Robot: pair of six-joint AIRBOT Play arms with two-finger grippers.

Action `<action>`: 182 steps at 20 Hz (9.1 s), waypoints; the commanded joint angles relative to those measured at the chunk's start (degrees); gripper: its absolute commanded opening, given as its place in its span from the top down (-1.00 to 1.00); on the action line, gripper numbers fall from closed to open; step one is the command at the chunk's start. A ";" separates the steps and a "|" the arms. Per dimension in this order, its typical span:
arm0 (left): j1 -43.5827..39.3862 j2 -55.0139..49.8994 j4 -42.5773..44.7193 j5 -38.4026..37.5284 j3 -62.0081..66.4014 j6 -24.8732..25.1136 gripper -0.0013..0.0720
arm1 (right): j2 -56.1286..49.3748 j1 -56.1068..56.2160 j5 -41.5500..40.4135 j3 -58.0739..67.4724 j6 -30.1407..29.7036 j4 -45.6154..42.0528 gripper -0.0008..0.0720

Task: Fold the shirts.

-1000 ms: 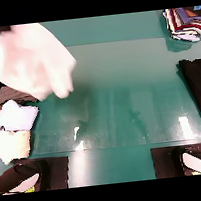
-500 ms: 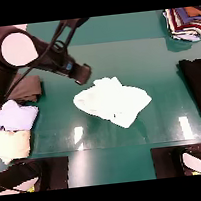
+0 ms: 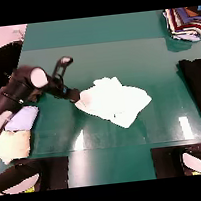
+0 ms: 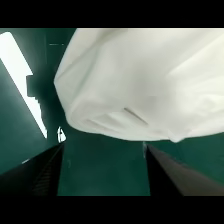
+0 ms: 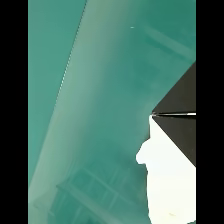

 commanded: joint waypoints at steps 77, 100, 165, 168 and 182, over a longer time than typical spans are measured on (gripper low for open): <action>19.58 -5.64 -14.51 0.04 -0.68 9.97 -0.54 | 12.35 -13.70 -1.40 -49.75 2.64 -0.02 0.94; 19.58 20.39 -14.67 3.41 29.94 13.99 0.88 | 18.05 -13.73 -2.32 -19.63 2.60 -0.26 0.94; 19.58 16.46 -6.60 7.10 -17.40 -1.86 0.88 | 4.13 -38.69 2.38 -67.41 1.77 -10.58 -0.27; 19.58 16.44 -6.71 6.84 -17.46 -1.86 0.88 | 0.22 -40.35 0.52 -72.04 0.37 -6.91 -0.27; 19.58 18.75 -6.71 1.07 -10.67 -0.31 0.88 | 2.67 -26.43 -2.12 -64.67 -2.38 -0.96 0.94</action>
